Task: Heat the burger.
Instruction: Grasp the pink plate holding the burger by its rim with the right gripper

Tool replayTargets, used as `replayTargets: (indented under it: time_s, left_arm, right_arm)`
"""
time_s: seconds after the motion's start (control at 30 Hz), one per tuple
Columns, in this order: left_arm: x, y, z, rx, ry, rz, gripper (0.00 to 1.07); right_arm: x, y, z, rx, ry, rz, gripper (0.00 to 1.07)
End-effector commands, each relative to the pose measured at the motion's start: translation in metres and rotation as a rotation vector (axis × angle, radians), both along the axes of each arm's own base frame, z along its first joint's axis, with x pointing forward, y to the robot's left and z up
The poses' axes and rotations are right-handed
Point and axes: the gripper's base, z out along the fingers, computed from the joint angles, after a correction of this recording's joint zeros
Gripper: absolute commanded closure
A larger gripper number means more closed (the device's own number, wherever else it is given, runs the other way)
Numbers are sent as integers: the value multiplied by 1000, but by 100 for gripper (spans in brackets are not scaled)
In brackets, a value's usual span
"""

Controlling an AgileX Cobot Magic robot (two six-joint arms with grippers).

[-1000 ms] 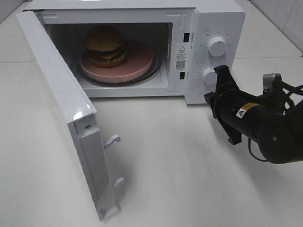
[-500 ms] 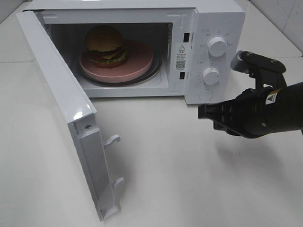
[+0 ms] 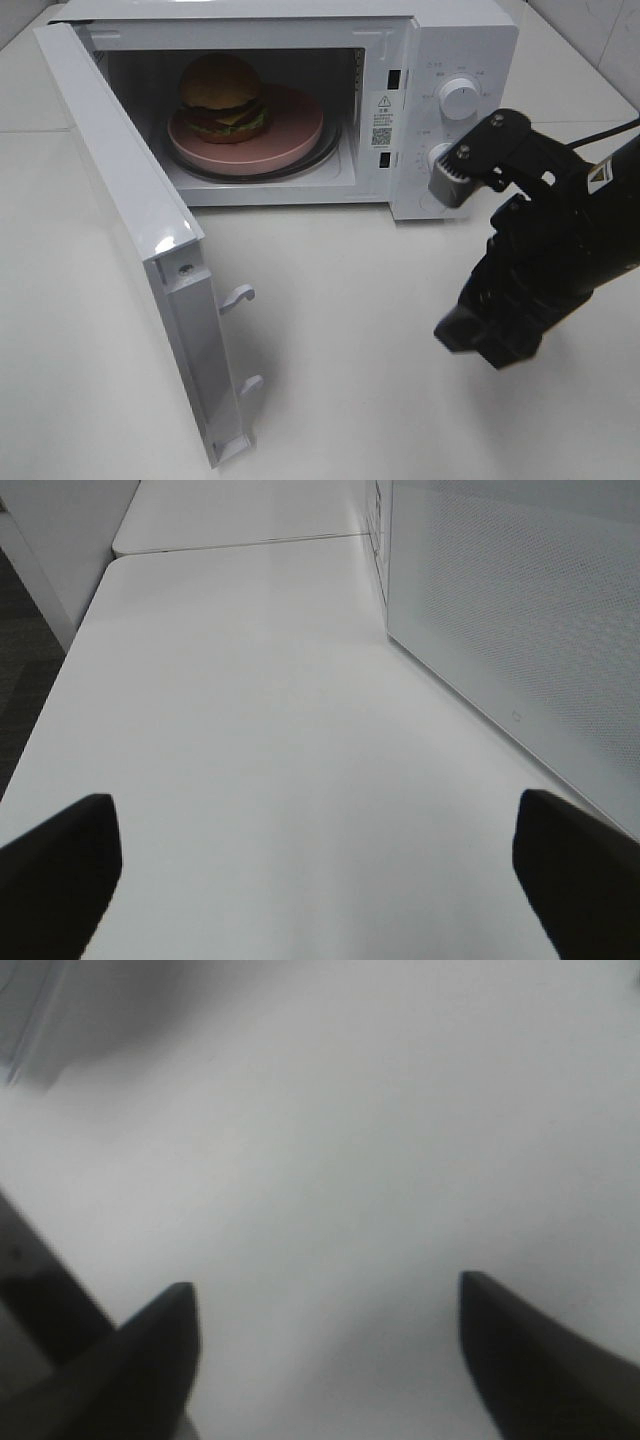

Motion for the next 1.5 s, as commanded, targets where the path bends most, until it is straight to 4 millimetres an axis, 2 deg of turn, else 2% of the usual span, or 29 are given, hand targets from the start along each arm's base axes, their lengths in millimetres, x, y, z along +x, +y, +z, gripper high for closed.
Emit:
replayTargets:
  time_s: [0.03,0.07,0.1,0.2,0.37,0.43,0.47,0.53,0.6,0.63,0.73,0.8,0.83,0.9,1.0,1.07,1.27,1.5]
  left_arm:
    - [-2,0,0,-1,-18,4,6]
    - [-2,0,0,-1,-18,4,6]
    - [-2,0,0,-1,-18,4,6]
    - [-2,0,0,-1,-18,4,6]
    - [-2,0,0,-1,-18,4,6]
    - [-2,0,0,-1,-18,4,6]
    - [-2,0,0,-1,-18,4,6]
    - [-2,0,0,-1,-18,4,6]
    - [-2,0,0,-1,-18,4,6]
    - [-2,0,0,-1,-18,4,6]
    - [-2,0,0,-1,-18,4,6]
    - [-2,0,0,-1,-18,4,6]
    - [-2,0,0,-1,-18,4,6]
    - [-2,0,0,-1,-18,4,6]
    - [-2,0,0,-1,-18,4,6]
    - [-2,0,0,-1,-18,4,6]
    - [-2,0,0,-1,-18,4,6]
    - [-2,0,0,-1,-18,4,6]
  right_arm:
    - [-7,4,6,-60,29,247,6]
    - [-7,4,6,-60,29,247,6]
    - [-6,6,9,-90,7,372,7]
    - [-2,14,12,-121,-28,500,7]
    - [11,27,17,-154,-78,606,8]
    - [35,42,20,-188,-109,662,8]
    - [35,42,20,-188,-109,662,8]
    - [52,54,19,-199,-117,703,9]
    - [57,61,19,-204,-125,736,9]
    - [69,69,22,-208,-161,777,9]
    - [75,73,23,-210,-178,800,10]
    - [98,88,23,-210,-221,853,10]
    - [98,88,23,-210,-221,853,10]
    - [116,100,19,-216,-244,881,11]
    - [122,103,16,-218,-246,885,11]
    - [140,115,7,-220,-252,895,12]
    - [160,129,-8,-222,-251,909,13]
    - [175,138,-20,-222,-242,917,15]
